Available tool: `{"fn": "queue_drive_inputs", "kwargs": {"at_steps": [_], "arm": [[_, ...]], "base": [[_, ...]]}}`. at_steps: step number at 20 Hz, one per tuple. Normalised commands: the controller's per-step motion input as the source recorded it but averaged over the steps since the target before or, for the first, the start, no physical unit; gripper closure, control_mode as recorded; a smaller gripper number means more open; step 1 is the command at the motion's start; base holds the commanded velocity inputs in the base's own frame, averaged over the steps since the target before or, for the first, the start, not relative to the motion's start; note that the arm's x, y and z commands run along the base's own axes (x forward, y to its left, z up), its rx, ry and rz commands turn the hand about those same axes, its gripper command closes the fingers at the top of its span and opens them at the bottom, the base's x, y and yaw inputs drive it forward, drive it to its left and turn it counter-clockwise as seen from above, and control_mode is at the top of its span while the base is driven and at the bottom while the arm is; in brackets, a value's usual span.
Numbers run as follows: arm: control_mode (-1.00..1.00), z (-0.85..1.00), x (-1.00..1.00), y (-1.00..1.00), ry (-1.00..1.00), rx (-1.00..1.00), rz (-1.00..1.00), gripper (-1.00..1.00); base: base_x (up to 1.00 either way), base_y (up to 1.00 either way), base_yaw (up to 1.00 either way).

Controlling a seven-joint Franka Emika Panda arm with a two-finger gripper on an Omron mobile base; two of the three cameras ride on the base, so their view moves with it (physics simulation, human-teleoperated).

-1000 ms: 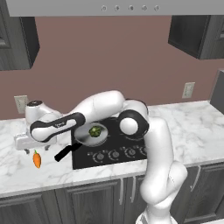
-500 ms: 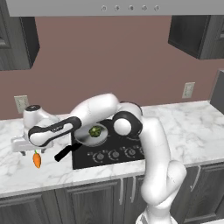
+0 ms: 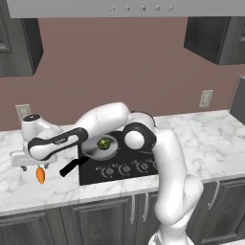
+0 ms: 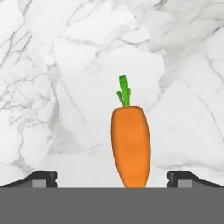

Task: Put the carrot and broccoli in the pan. Then turn on the front left burner and set the heat to medium.

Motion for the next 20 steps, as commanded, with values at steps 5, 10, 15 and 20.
{"fn": "queue_drive_inputs", "kwargs": {"at_steps": [5,10,15,20], "arm": [[-1.00,0.00,-0.10,-0.27,0.00,0.00,-0.03,-1.00],[-1.00,0.00,0.05,-0.35,0.00,0.00,0.00,-1.00],[-1.00,-0.09,0.01,0.05,0.00,0.00,0.00,-1.00],[-1.00,-0.18,0.16,0.24,0.00,0.00,0.00,-1.00]], "base": [[0.00,0.00,0.00],[0.00,0.00,0.00],[0.00,0.00,0.00],[0.00,0.00,0.00]]}}
